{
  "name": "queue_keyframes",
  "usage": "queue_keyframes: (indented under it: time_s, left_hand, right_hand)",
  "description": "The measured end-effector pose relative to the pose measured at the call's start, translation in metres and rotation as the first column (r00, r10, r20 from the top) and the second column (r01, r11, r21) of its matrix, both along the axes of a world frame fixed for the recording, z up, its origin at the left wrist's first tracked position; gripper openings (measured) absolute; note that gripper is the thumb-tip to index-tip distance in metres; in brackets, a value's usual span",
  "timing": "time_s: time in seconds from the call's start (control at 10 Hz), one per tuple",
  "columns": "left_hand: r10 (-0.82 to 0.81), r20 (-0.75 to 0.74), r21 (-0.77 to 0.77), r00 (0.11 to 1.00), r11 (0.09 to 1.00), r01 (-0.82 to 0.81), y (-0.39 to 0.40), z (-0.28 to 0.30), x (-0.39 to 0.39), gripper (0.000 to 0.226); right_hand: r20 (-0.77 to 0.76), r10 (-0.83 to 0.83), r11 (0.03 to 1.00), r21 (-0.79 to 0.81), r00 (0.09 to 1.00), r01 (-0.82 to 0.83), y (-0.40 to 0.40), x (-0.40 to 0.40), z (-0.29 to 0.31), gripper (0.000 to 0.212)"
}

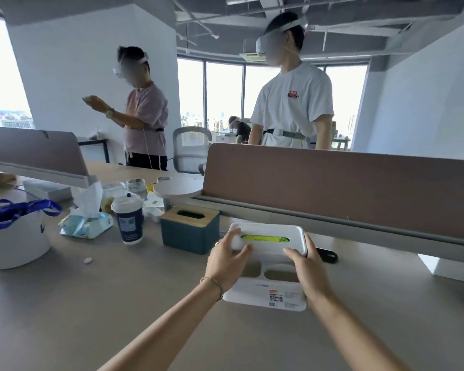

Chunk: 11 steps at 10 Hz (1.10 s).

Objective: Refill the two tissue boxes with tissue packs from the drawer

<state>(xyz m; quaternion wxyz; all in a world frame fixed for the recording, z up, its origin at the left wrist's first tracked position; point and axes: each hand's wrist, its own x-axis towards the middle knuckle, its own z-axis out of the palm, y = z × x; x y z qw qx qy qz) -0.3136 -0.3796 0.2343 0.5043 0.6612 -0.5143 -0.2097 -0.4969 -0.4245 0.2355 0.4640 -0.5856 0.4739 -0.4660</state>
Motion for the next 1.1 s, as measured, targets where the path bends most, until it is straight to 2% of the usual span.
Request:
queue_keyframes:
  time_s: [0.2, 0.3, 0.4, 0.5, 0.7, 0.9, 1.0, 1.1]
  left_hand:
    - [0.002, 0.115, 0.038, 0.993, 0.999, -0.006, -0.049, -0.016, 0.035, 0.046]
    - [0.061, 0.384, -0.013, 0.921, 0.998, -0.061, -0.06, -0.021, 0.041, 0.032]
    - [0.072, 0.732, -0.097, 0.678, 0.995, -0.001, -0.069, -0.018, 0.035, 0.051]
    - [-0.038, 0.804, 0.026, 0.594, 0.999, 0.029, -0.076, -0.018, 0.021, 0.056]
    - [-0.033, 0.815, -0.012, 0.578, 0.997, 0.074, -0.098, -0.018, 0.03, 0.048]
    - [-0.006, 0.804, -0.053, 0.594, 0.995, 0.081, -0.103, -0.024, 0.037, 0.053]
    - [-0.012, 0.769, -0.052, 0.639, 0.995, 0.082, -0.103, -0.022, 0.04, 0.05]
    - [-0.003, 0.687, -0.07, 0.727, 0.995, 0.071, -0.095, -0.014, 0.035, 0.046]
  right_hand:
    - [0.024, -0.019, 0.999, 0.04, 1.0, 0.018, -0.044, 0.036, -0.017, 0.067]
    - [0.01, -0.052, 0.998, 0.042, 0.999, 0.051, -0.052, 0.046, -0.02, 0.062]
    - [0.031, -0.074, 0.997, -0.009, 0.997, 0.074, -0.059, 0.054, -0.022, 0.043]
    - [0.031, -0.131, 0.99, -0.047, 0.991, 0.133, -0.07, 0.062, -0.028, 0.048]
    - [0.014, -0.215, 0.974, -0.062, 0.976, 0.216, -0.09, 0.081, -0.037, 0.054]
    - [0.028, -0.26, 0.958, -0.117, 0.965, 0.262, -0.099, 0.091, -0.045, 0.054]
    - [-0.029, -0.231, 0.968, -0.11, 0.972, 0.227, -0.097, 0.089, -0.041, 0.056]
    - [-0.001, -0.114, 0.99, -0.079, 0.993, 0.114, -0.087, 0.08, -0.031, 0.057]
